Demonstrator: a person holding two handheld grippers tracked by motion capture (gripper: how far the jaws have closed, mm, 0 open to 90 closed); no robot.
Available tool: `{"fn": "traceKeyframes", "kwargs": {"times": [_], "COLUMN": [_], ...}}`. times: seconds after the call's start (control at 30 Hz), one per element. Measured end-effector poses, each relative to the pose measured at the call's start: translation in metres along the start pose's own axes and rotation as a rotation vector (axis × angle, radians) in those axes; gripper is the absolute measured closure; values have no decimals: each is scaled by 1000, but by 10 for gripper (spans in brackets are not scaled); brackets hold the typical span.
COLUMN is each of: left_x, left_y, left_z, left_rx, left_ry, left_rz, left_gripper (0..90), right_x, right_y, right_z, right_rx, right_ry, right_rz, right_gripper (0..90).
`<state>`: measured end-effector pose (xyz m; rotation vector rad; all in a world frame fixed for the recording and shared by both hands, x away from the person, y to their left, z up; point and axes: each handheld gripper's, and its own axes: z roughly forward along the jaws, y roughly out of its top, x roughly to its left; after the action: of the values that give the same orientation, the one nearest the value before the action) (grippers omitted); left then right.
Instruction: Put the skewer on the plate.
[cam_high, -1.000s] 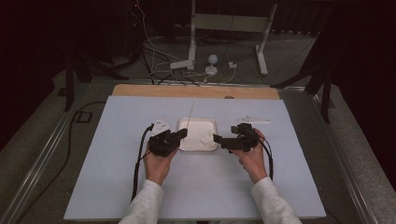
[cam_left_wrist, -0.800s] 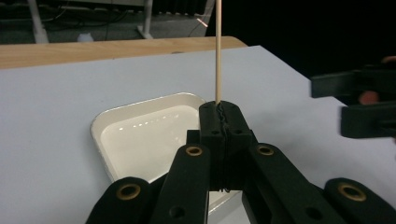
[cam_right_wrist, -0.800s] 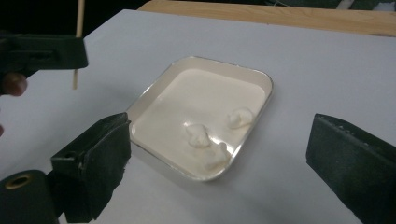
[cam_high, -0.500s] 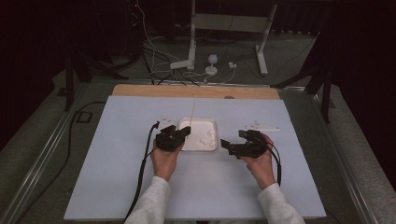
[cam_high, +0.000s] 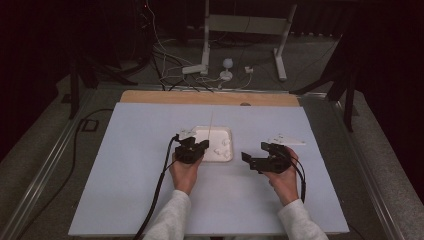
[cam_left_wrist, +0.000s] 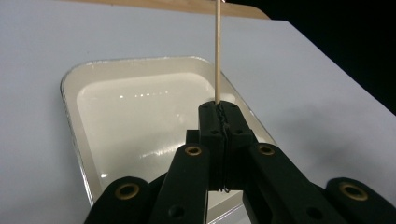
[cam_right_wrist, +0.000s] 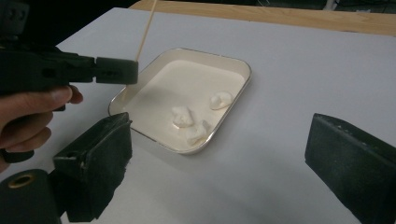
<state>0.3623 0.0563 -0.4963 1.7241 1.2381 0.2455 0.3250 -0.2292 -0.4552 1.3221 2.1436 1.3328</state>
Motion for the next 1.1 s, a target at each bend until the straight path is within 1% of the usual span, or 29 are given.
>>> {"fn": "traceKeyframes", "kwargs": {"times": [0.1,0.3,0.47,0.6,0.7,0.77,0.9,0.97,1.0,1.1], "left_x": [1,2,5,6,8,8,7,7,7,7], "left_y": [-3,-9,-13,-16,-18,-18,-19,-20,-20,-20], "left_z": [3,8,12,13,13,13,15,16,16,18], "left_rx": [10,25,34,41,44,46,47,41,38,38], "left_ry": [6,42,51,66,67,75,78,70,68,65], "left_rz": [-12,-37,-62,-84,-97,-104,-133,-150,-155,-160], "left_gripper": [900,900,900,900,898,897,895,861,816,734], "right_x": [-1,-1,-1,-1,-1,-1,0,0,0,0], "right_y": [0,0,0,0,0,0,0,0,0,0], "right_z": [-2,-3,-4,-4,-4,-4,-4,-3,-3,-4], "right_rx": [-8,-12,-16,-15,-15,-15,-16,-16,-17,-16], "right_ry": [3,1,3,7,8,9,8,11,11,11], "right_rz": [4,4,7,11,12,13,7,5,6,5], "right_gripper": [75,75,76,76,76,77,78,78,78,78]}}
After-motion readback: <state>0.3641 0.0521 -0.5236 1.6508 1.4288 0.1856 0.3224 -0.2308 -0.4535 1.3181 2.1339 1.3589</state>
